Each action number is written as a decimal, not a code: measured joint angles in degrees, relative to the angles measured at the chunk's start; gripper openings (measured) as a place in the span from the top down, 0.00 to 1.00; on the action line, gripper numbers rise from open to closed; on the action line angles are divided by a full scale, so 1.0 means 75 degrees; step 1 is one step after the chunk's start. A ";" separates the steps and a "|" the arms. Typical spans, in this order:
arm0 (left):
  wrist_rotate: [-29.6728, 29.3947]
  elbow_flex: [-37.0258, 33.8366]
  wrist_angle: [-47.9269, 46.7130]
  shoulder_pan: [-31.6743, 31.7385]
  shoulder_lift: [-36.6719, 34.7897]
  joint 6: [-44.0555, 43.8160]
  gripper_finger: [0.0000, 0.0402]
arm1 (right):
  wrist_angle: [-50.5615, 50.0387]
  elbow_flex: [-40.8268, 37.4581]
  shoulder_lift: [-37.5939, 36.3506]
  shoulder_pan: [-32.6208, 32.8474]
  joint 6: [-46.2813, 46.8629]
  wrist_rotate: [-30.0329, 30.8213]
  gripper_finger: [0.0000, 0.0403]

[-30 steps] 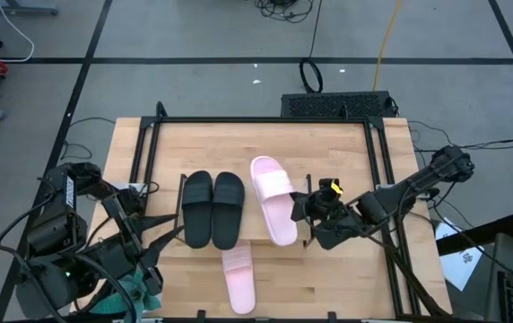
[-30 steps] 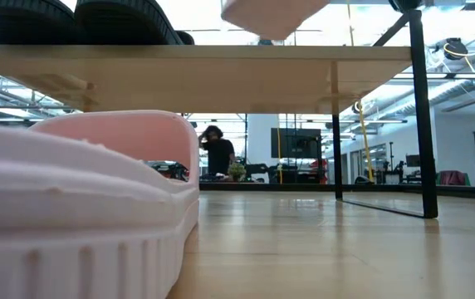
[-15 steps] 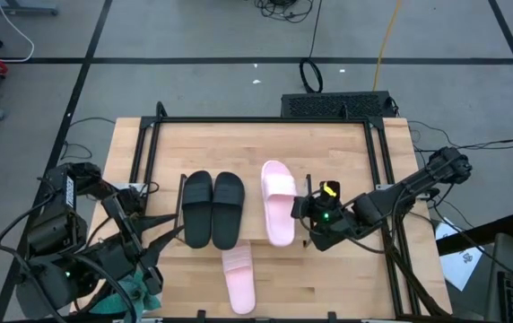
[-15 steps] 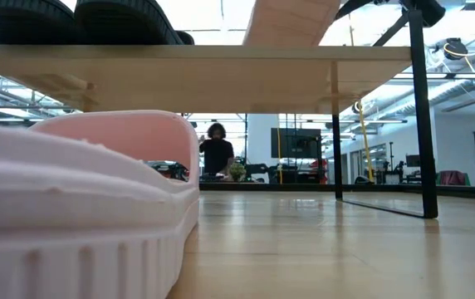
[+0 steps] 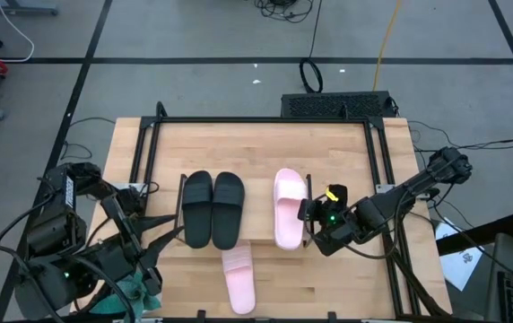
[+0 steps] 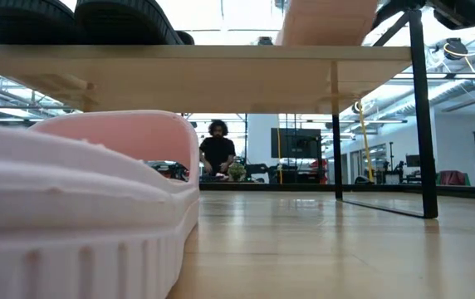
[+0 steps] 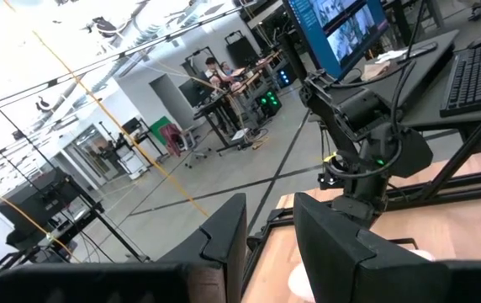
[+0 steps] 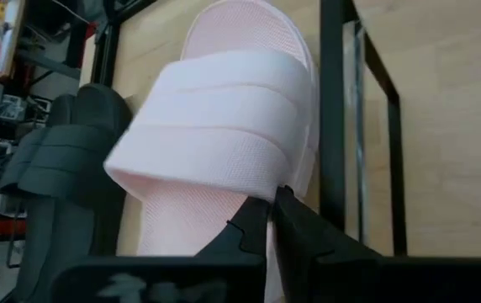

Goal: Pick and place slides into the shelf
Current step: Put the right pink slide on the shelf, then put the pink slide on the shelf

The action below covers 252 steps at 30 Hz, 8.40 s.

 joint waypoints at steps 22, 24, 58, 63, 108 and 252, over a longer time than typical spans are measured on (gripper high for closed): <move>0.0009 0.0000 0.0003 0.0006 0.0000 -0.0206 0.73 | -0.0480 0.0000 0.0000 -0.0015 0.0001 -0.0183 1.00; 0.0011 0.0000 0.0003 0.0006 0.0000 -0.0217 0.73 | -0.0445 0.0000 0.0000 -0.0027 0.0001 -0.0170 1.00; 0.0035 0.0000 0.0003 -0.0084 0.0000 -0.0212 0.73 | -0.0309 0.0006 0.0396 -0.0147 0.0064 -0.0180 0.98; 0.0038 0.0000 0.0003 -0.0183 0.0000 -0.0210 0.73 | -0.0255 0.0006 0.0386 -0.0126 0.0007 -0.0201 0.97; 0.0029 0.0000 0.0006 -0.0262 0.0000 -0.0245 0.73 | -0.0246 -0.0006 0.0154 -0.0073 -0.0276 -0.0662 0.92; 0.6606 -0.0052 -0.5381 0.1649 0.5595 -1.0588 0.73 | 0.7757 -0.0009 -0.0731 0.2598 -1.2431 0.0170 0.81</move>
